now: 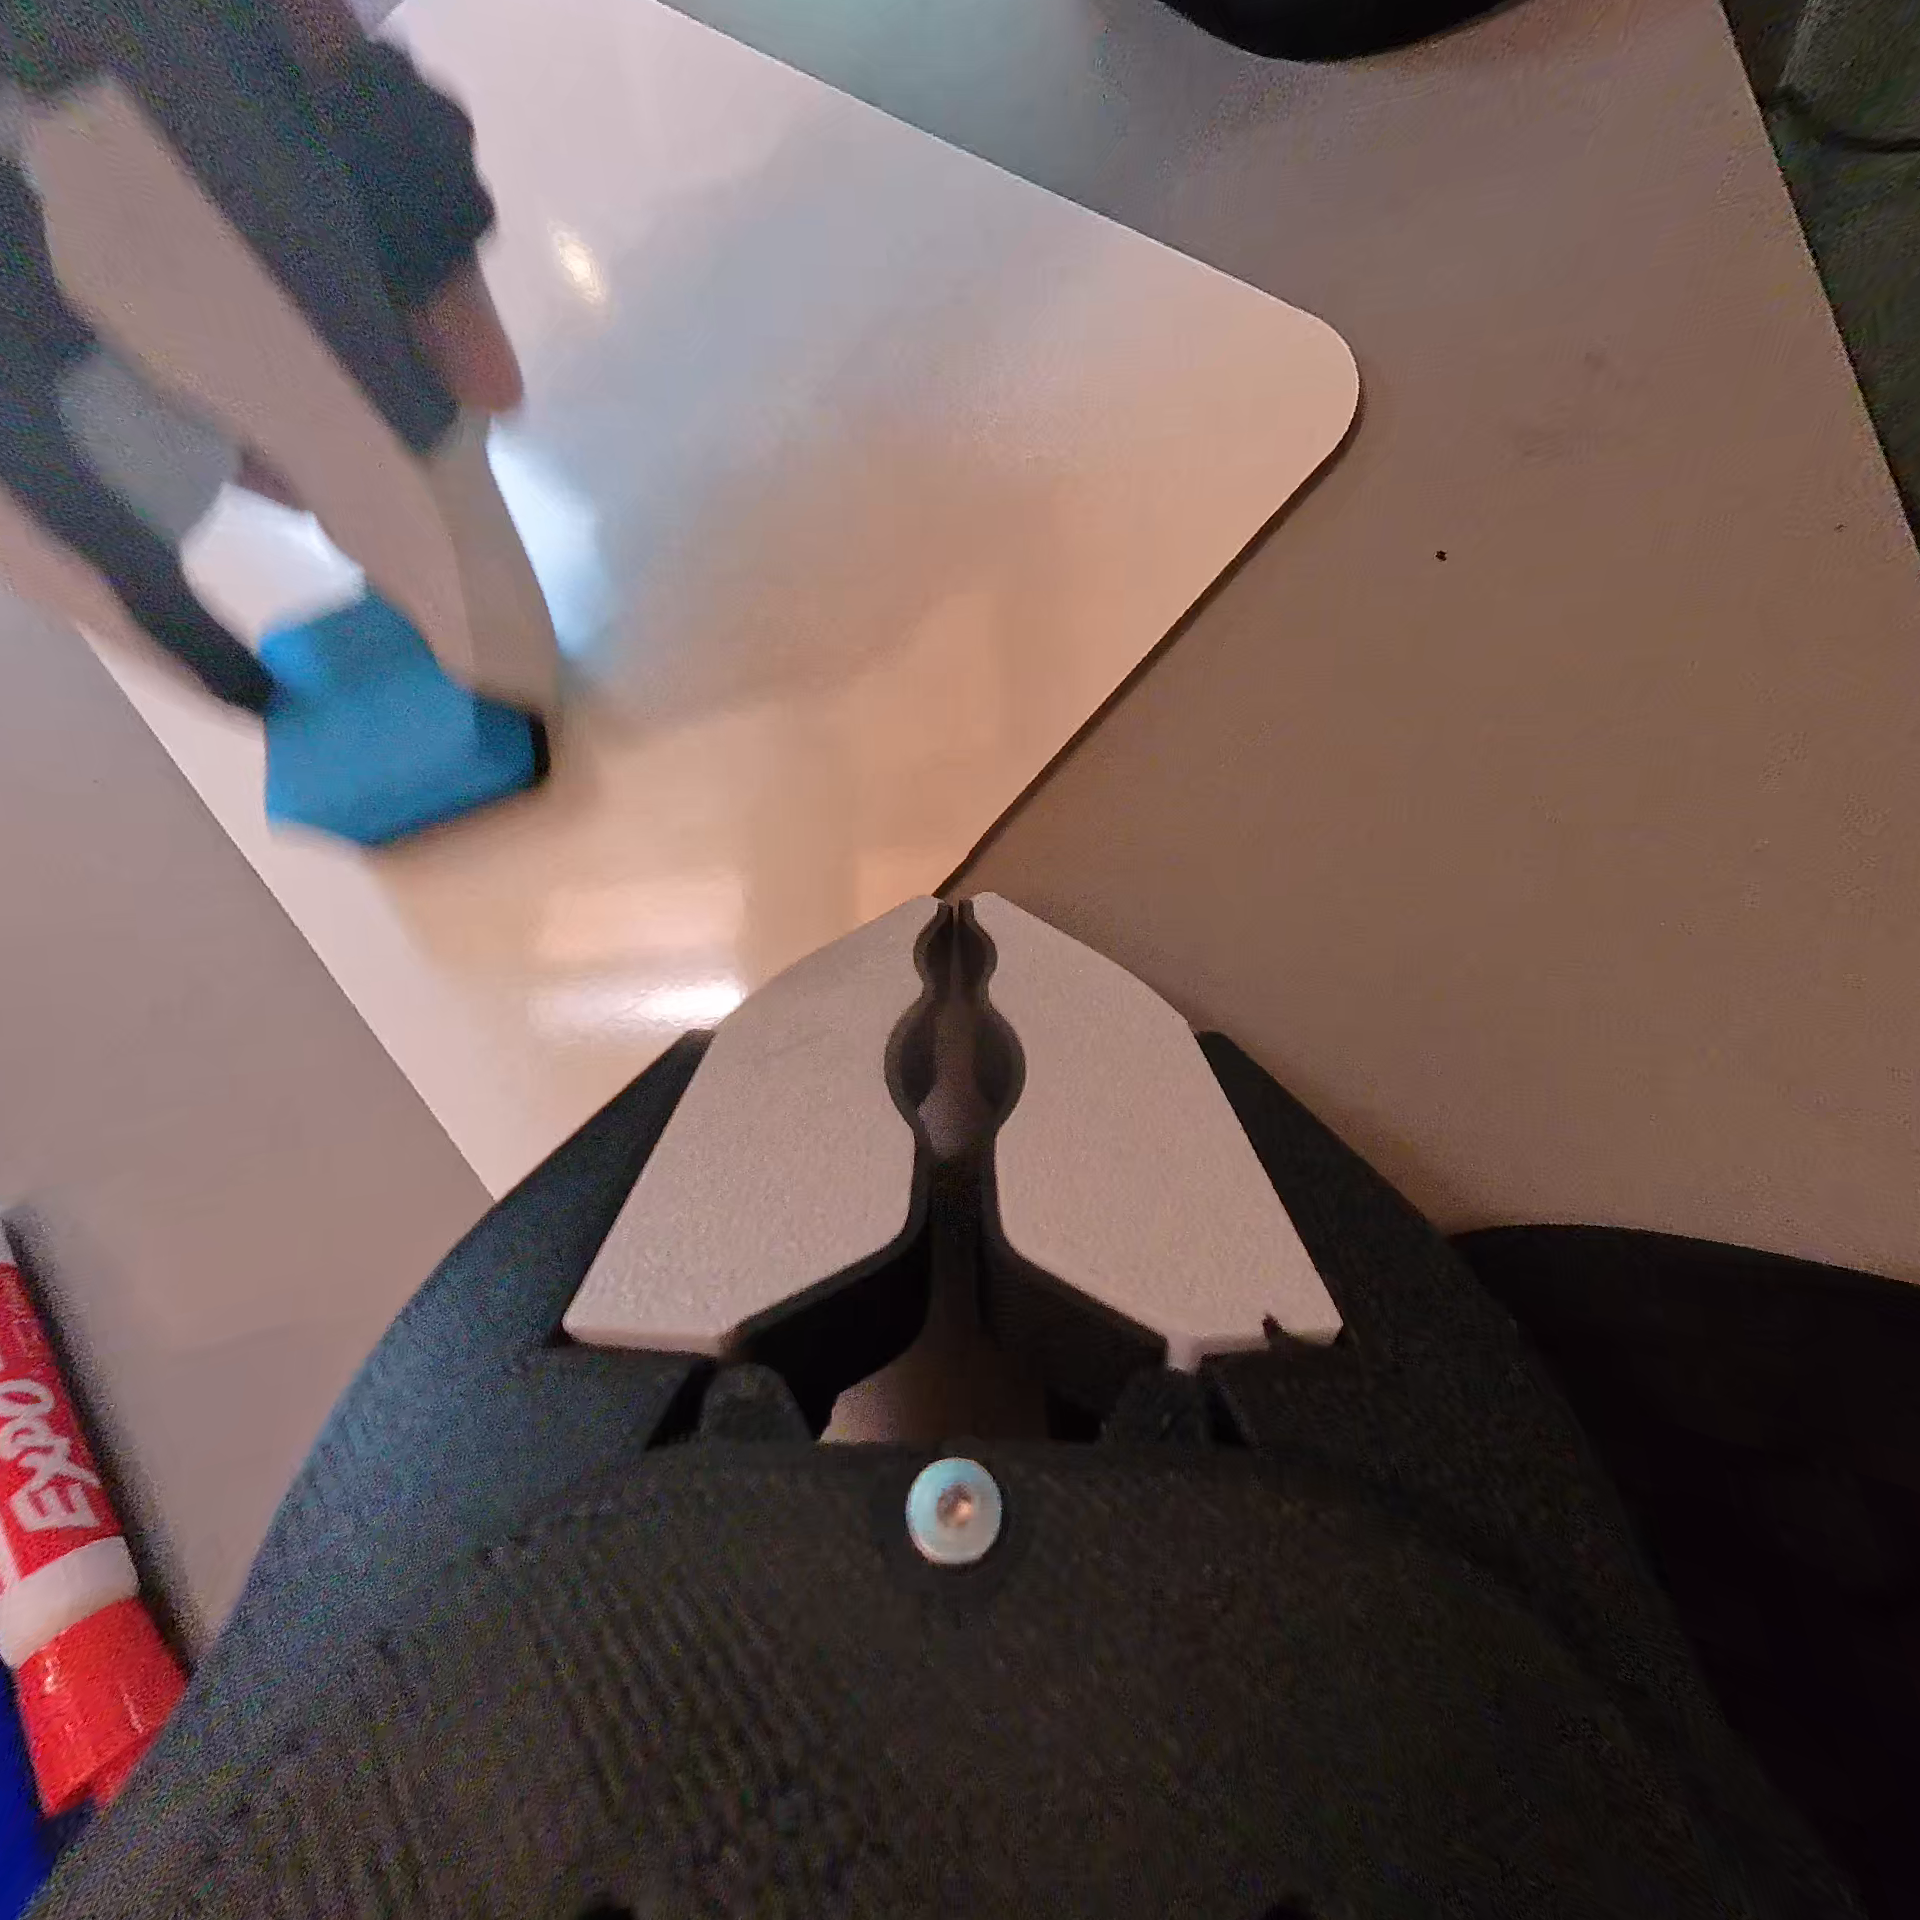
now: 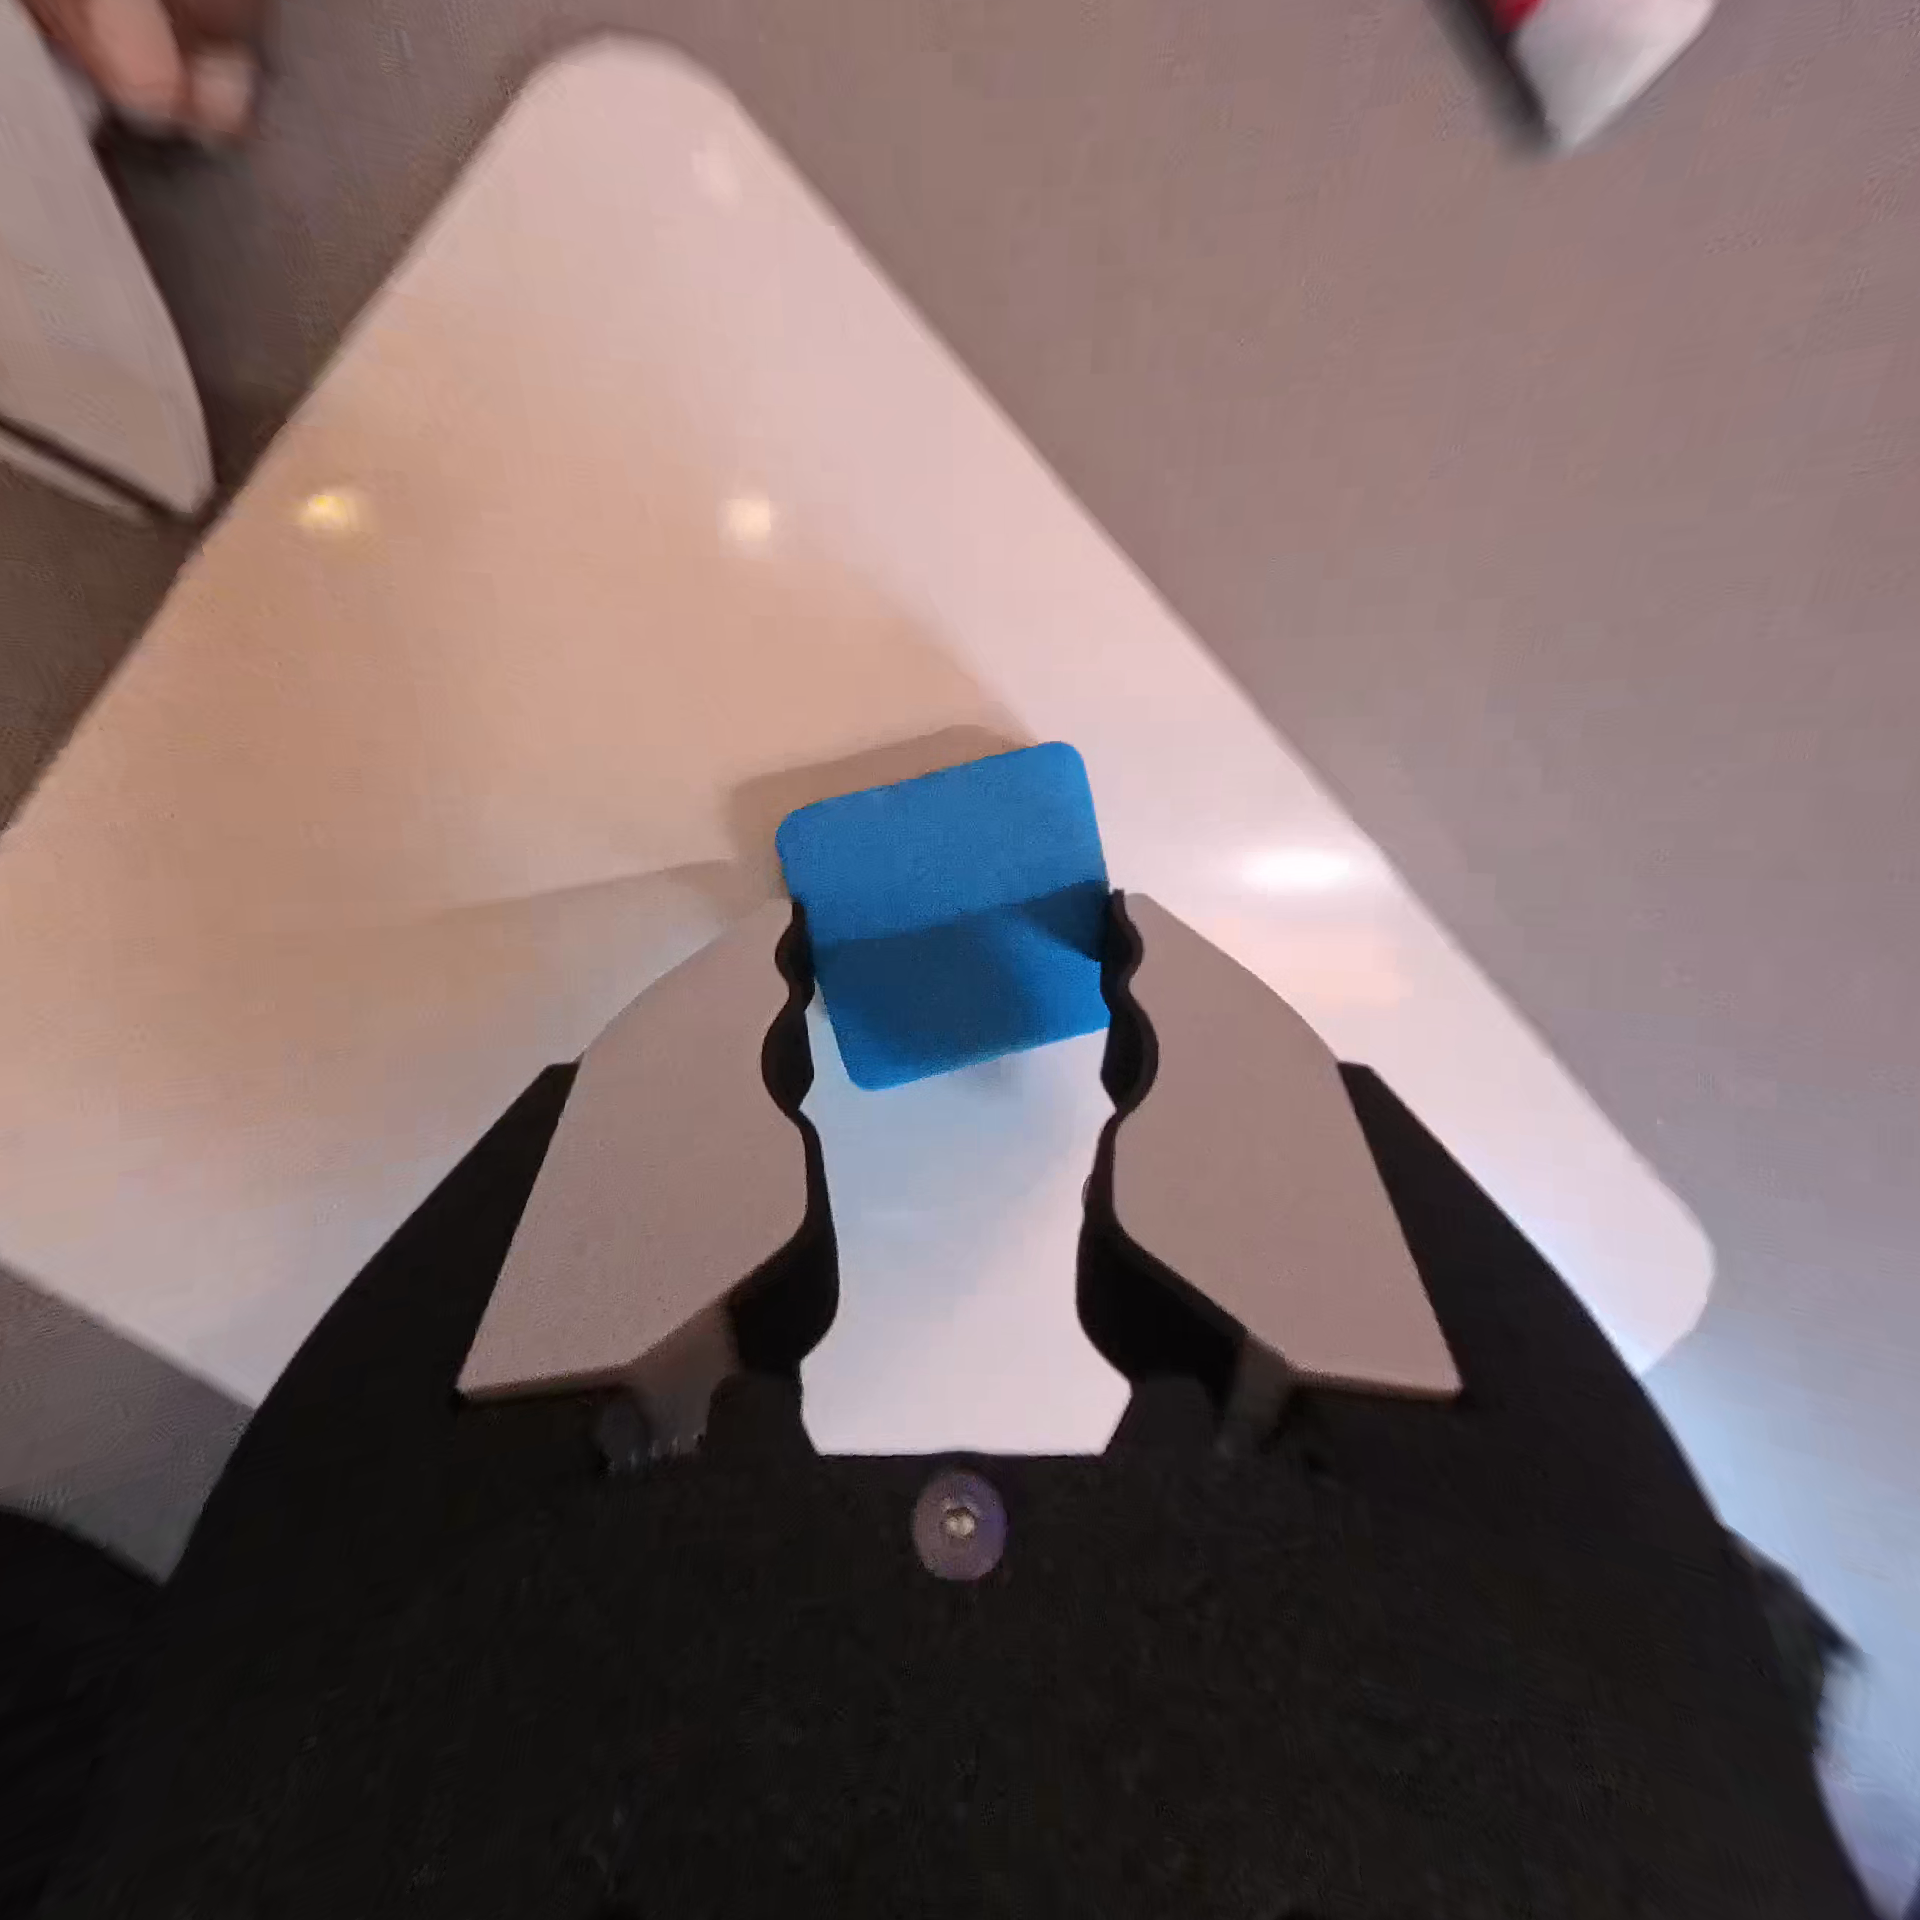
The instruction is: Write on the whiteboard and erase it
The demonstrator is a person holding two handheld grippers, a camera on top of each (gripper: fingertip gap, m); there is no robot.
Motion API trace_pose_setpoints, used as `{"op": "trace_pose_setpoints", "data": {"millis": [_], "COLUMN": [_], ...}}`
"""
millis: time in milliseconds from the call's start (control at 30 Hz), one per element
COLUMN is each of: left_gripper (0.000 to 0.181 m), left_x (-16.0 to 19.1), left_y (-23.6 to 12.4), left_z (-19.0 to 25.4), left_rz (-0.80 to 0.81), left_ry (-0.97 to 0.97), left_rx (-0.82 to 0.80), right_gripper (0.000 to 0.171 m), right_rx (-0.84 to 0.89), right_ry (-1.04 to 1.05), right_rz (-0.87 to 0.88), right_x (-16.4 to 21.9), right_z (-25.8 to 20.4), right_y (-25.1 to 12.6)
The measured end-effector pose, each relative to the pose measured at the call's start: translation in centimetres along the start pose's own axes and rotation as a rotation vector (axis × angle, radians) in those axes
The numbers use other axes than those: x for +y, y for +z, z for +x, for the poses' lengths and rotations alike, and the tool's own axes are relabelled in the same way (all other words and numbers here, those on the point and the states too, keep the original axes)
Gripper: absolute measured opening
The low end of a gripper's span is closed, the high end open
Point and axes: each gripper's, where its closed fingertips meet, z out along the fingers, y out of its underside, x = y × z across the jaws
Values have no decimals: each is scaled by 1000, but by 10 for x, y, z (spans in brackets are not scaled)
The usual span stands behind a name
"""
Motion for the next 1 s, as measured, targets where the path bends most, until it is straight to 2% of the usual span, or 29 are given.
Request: {"op": "trace_pose_setpoints", "data": {"millis": [67, 100, 167, 200, 267, 333, 367, 433, 467, 533, 600, 733, 800, 900, 1000], "left_gripper": [0, 0, 0, 1, 2, 2, 2, 0, 0, 5, 12, 24, 25, 29, 32], "left_x": [-1, -1, -1, -1, -1, -1, -2, -3, -3, -4, -6, -14, -19, -21, -17], "left_y": [0, 0, 0, -1, -1, -1, -1, -1, -2, -3, -4, -10, -17, -26, -30], "left_z": [4, 5, 4, 4, 4, 4, 4, 8, 8, 7, 9, 2, -5, -21, -31], "left_rz": [9, 10, 8, 8, 8, 8, 10, 28, 30, 51, 86, 168, 216, 263, 272], "left_ry": [5, -1, 4, 3, -2, 2, -4, -22, -30, -36, -77, -146, -179, -195, -228], "left_rx": [27, 32, 26, 22, 24, 20, 23, 63, 66, 65, 107, 128, 111, 37, 12], "right_gripper": [54, 54, 55, 55, 54, 54, 54, 54, 54, 55, 55, 55, 55, 55, 56], "right_rx": [-47, -77, -112, -118, -32, 4, 13, -62, -105, -176, -119, 177, 269, 278, 250], "right_ry": [-113, -179, -262, -229, -90, 16, -16, -152, -217, -262, -165, 212, 436, 646, 701], "right_rz": [86, 95, 57, 33, -36, -2, 36, 128, 124, 43, -31, -92, -55, -48, -125], "right_x": [-45, -54, -38, -21, 8, 0, -17, -49, -48, -20, 17, 96, 126, 149, 168], "right_z": [-31, -56, -81, -74, -25, 4, -1, -51, -74, -95, -64, 92, 157, 199, 205], "right_y": [13, 14, 6, 0, -5, 0, 6, 11, 8, -6, -21, -56, -64, -58, -40]}}
